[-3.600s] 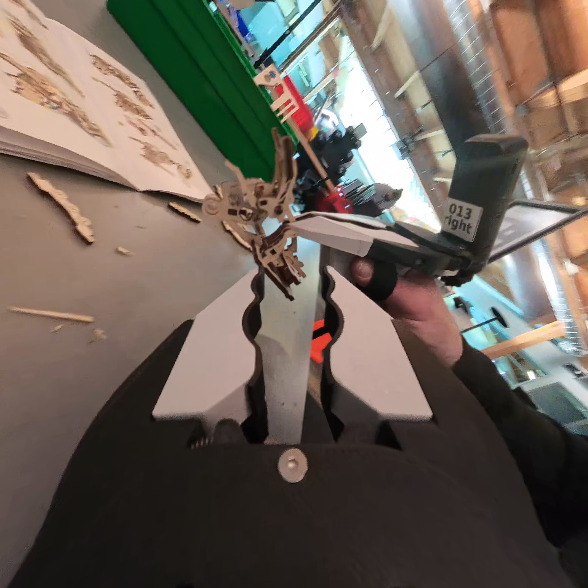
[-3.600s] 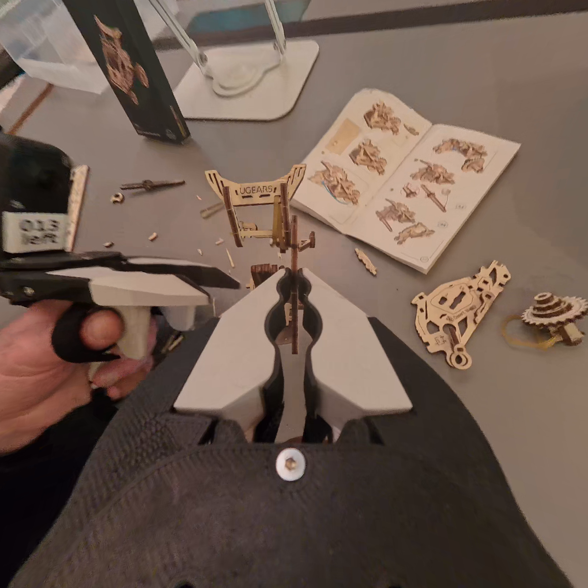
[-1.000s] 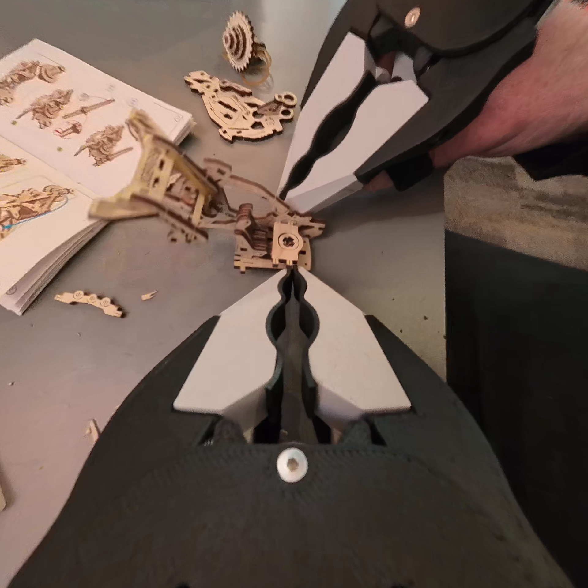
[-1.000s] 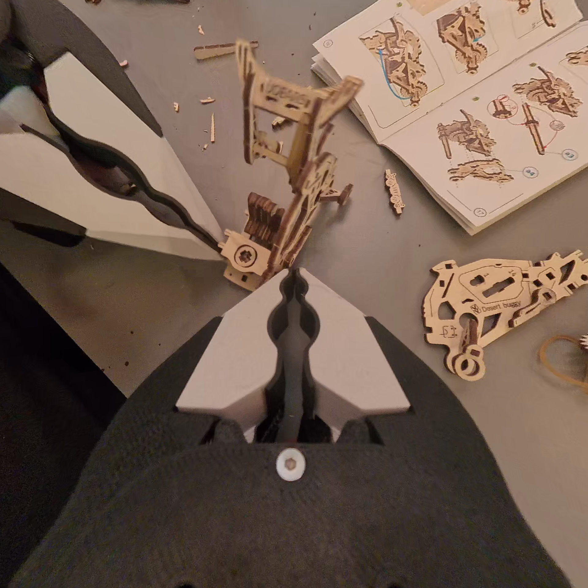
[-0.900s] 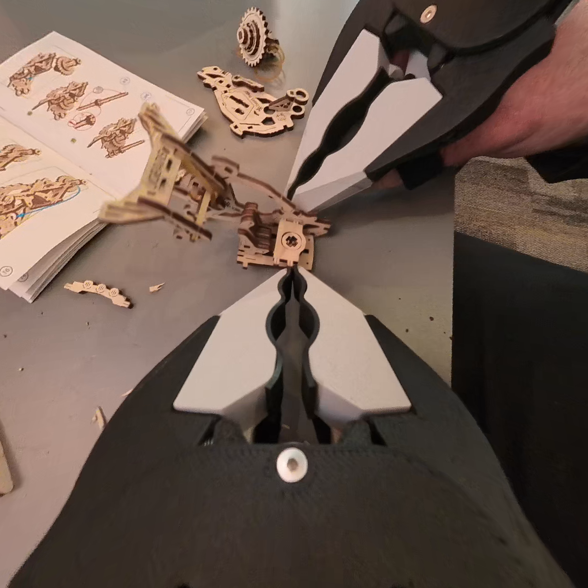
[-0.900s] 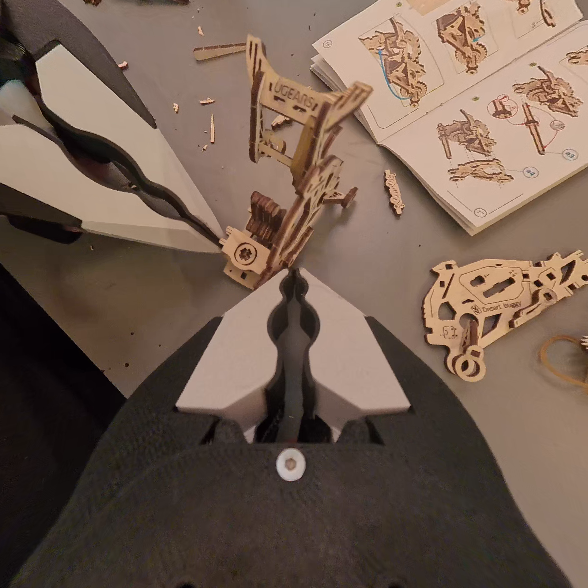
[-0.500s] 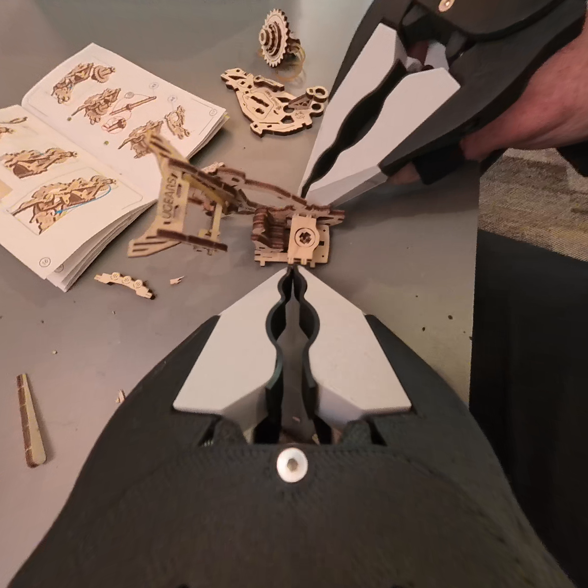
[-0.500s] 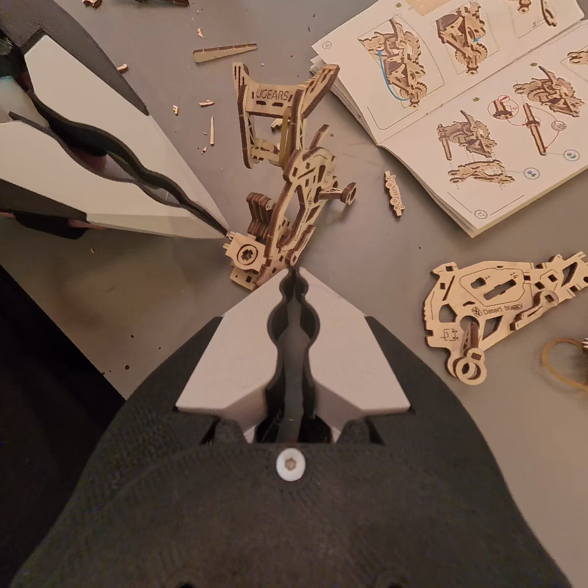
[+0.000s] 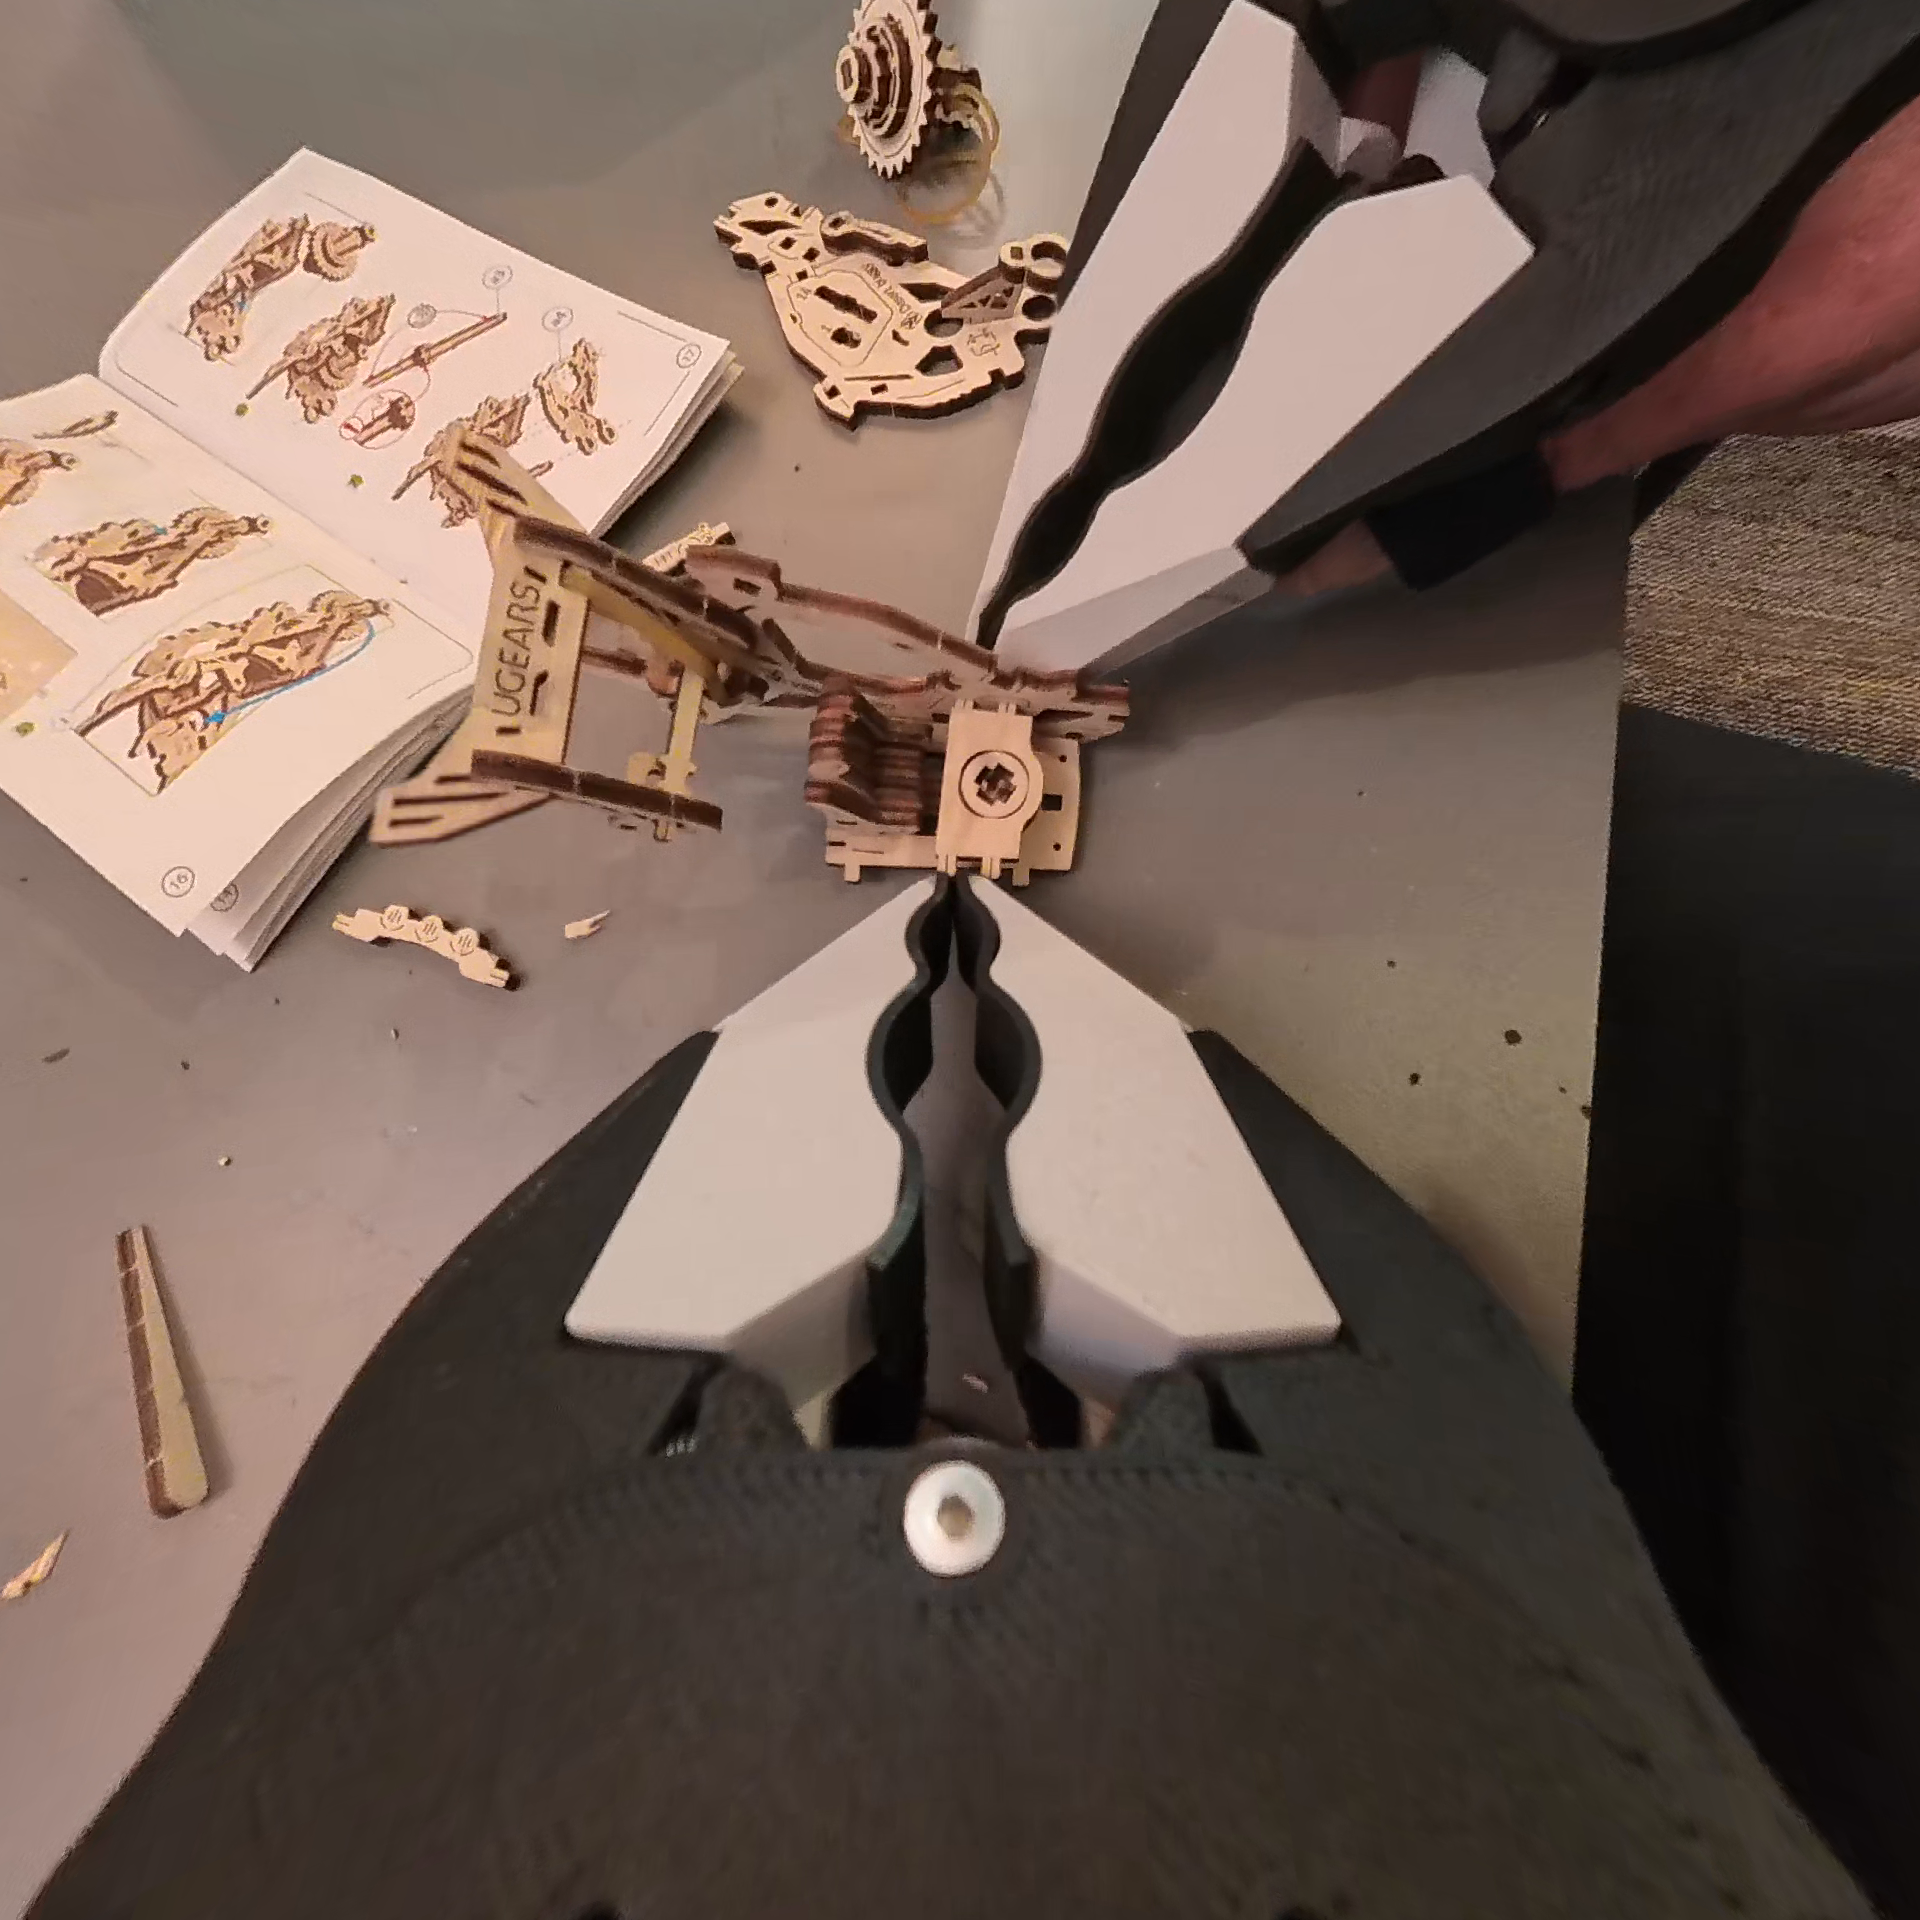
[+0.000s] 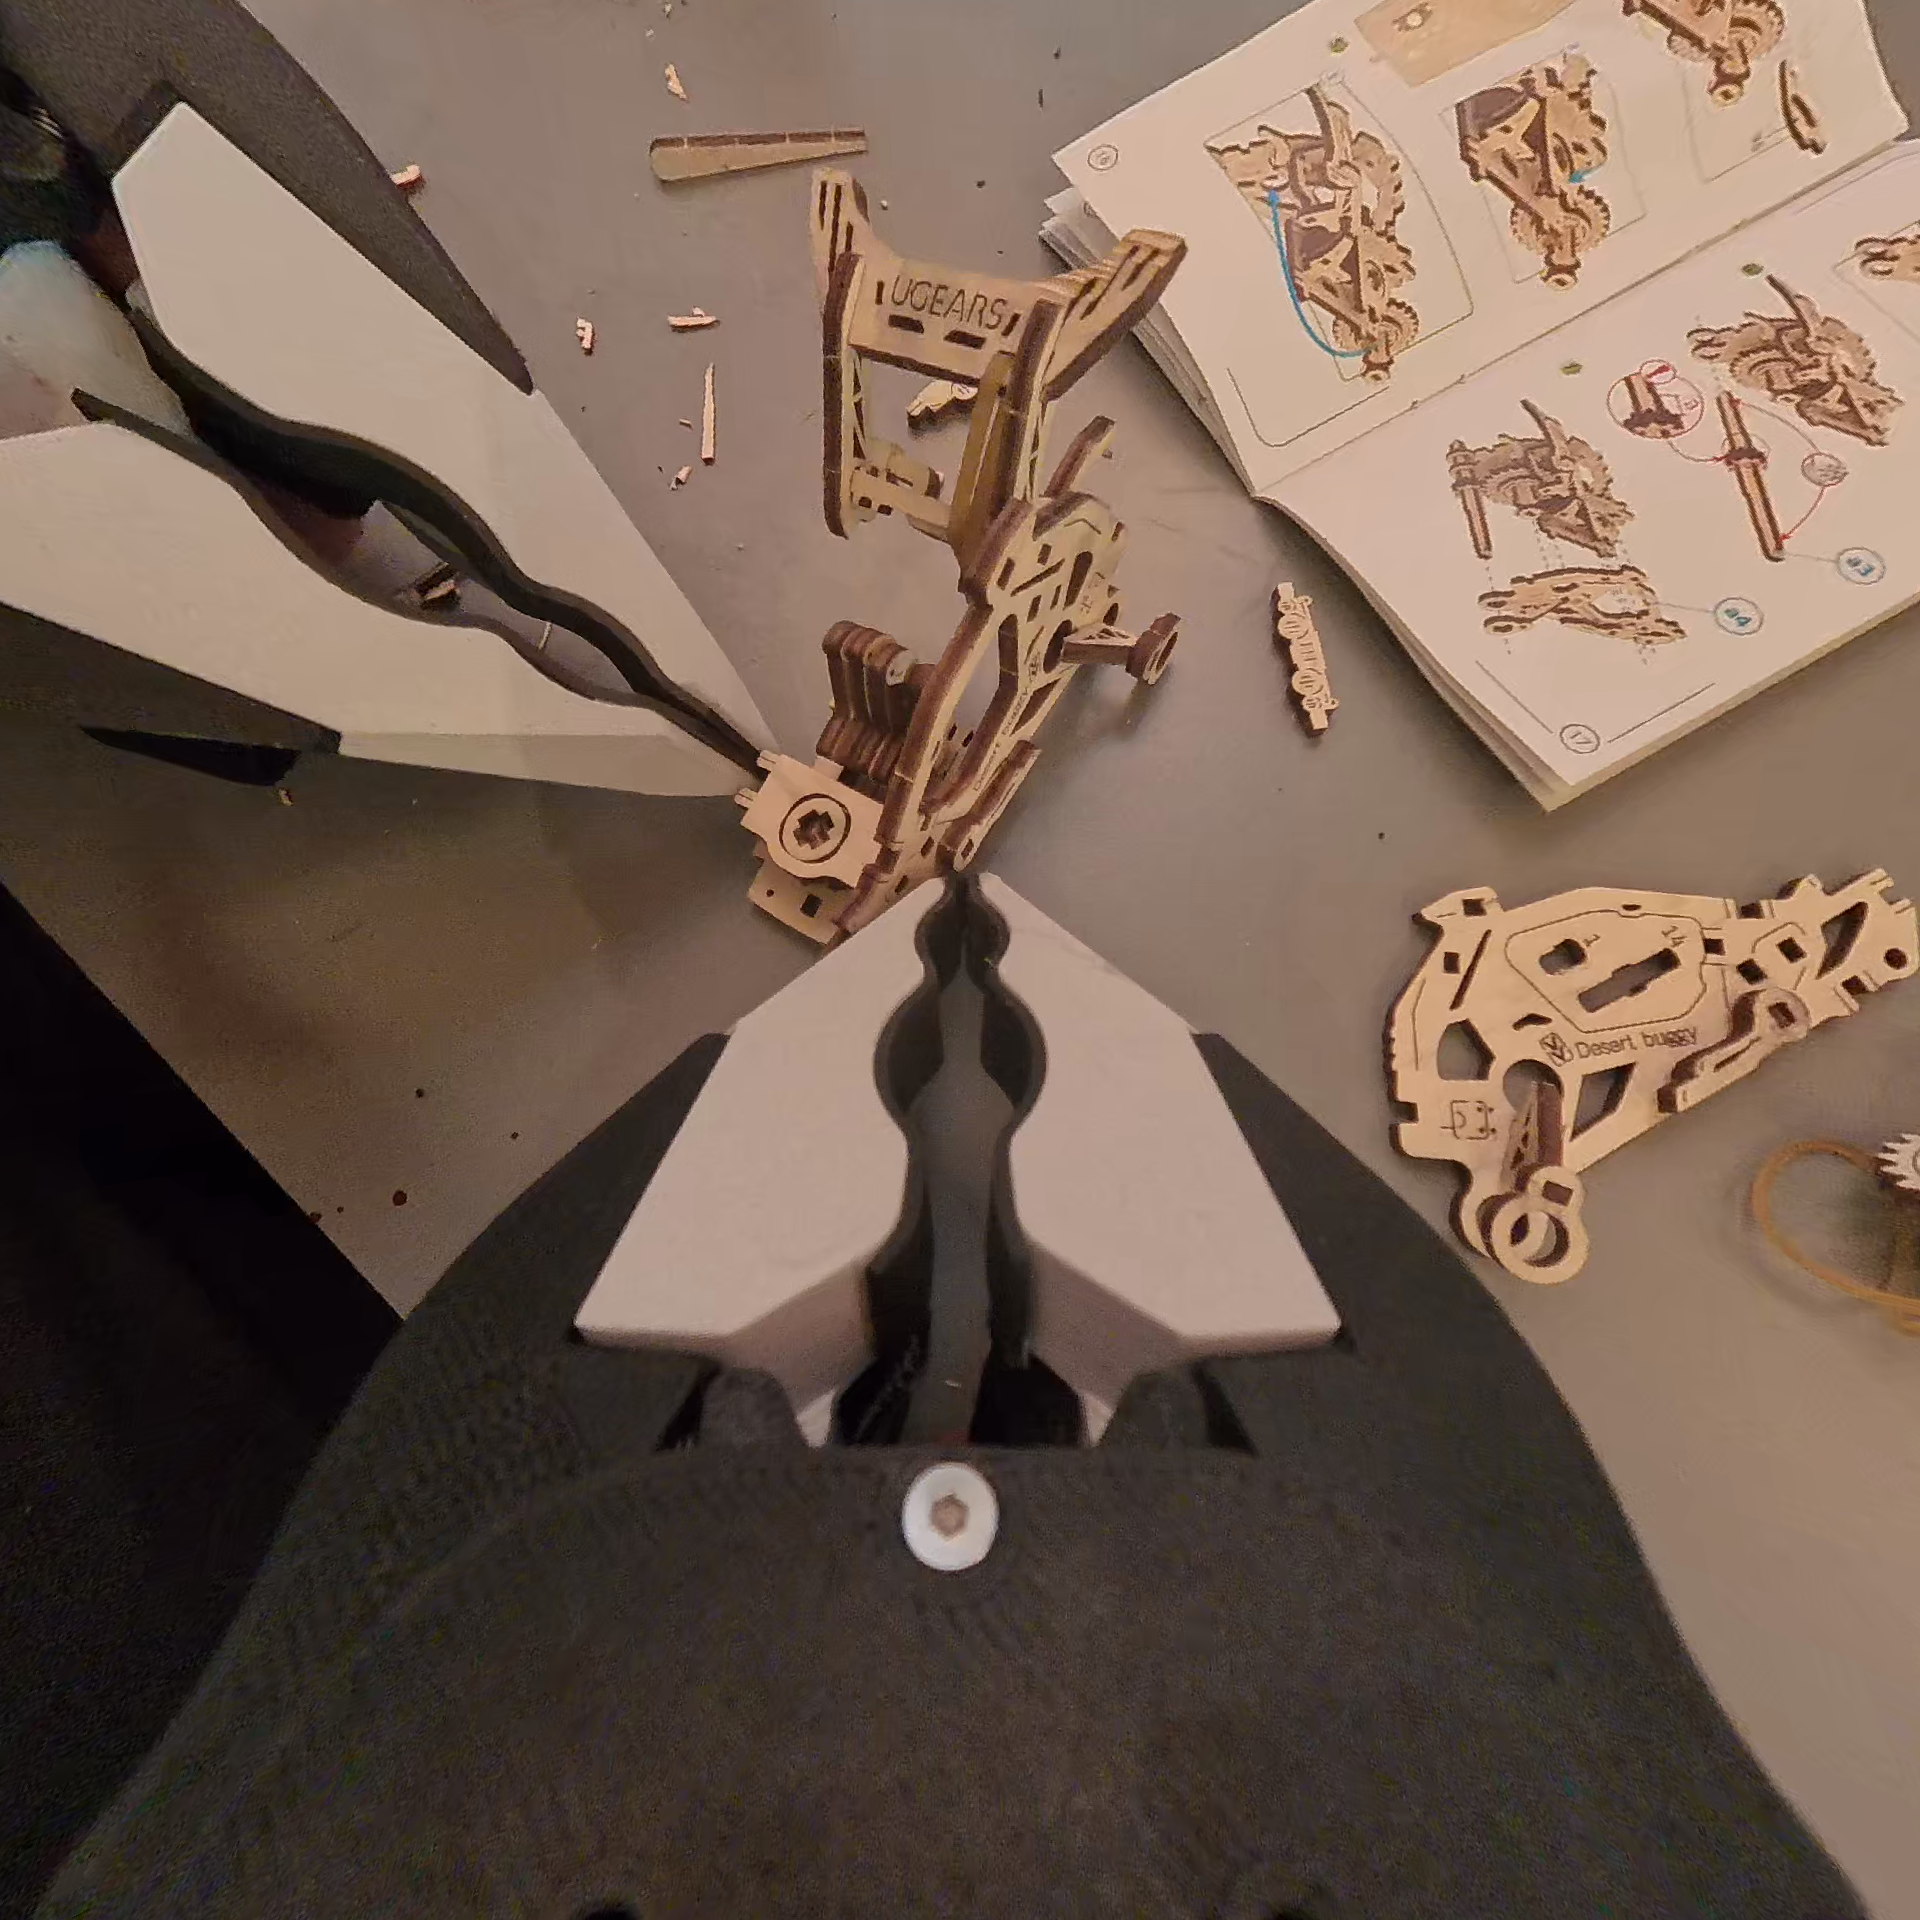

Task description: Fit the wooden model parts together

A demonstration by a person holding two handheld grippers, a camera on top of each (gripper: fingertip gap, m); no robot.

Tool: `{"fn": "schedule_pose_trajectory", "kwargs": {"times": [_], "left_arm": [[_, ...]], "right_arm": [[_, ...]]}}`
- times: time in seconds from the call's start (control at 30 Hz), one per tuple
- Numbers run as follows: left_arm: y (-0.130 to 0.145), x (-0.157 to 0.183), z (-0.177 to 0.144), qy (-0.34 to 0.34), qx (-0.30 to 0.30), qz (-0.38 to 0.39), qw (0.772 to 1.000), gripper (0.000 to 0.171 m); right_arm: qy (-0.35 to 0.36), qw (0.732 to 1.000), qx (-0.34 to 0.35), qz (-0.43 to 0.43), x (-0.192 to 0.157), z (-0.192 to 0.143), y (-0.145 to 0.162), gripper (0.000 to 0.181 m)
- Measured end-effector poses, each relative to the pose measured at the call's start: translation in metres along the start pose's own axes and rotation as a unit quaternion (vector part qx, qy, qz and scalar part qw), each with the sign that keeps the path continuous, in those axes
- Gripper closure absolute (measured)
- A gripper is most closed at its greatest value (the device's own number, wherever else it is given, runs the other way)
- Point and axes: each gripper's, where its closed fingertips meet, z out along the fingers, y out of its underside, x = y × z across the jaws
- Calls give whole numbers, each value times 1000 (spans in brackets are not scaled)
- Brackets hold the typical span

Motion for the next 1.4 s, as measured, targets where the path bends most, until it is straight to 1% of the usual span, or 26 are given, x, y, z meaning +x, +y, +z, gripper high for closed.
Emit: {"fn": "schedule_pose_trajectory", "kwargs": {"times": [0.23,0.33,0.43,0.77,0.9,1.13,1.27,1.4], "left_arm": [[-1,-1,0,-11,1,9,1000,171],[-4,-4,-3,-15,18,-1,1000,171],[-13,-8,-8,-15,51,-17,998,171],[-16,-10,-8,-23,59,-5,998,171],[-18,-12,-8,-19,65,-2,998,171],[-31,-12,-12,-22,76,23,997,171],[-35,-9,-9,-23,61,46,997,171],[-36,-4,-5,-21,57,51,997,171]], "right_arm": [[7,1000,0,-10,0,0,0,181],[12,1000,0,-15,0,0,0,181],[15,1000,-1,-27,-2,1,0,181],[13,1000,1,-24,-2,1,-1,181],[-13,1000,0,-4,-3,1,-1,181],[-16,1000,-2,2,-3,0,1,181],[-19,1000,-7,5,-5,-5,6,181],[-42,999,-11,23,-9,-12,12,181]]}}
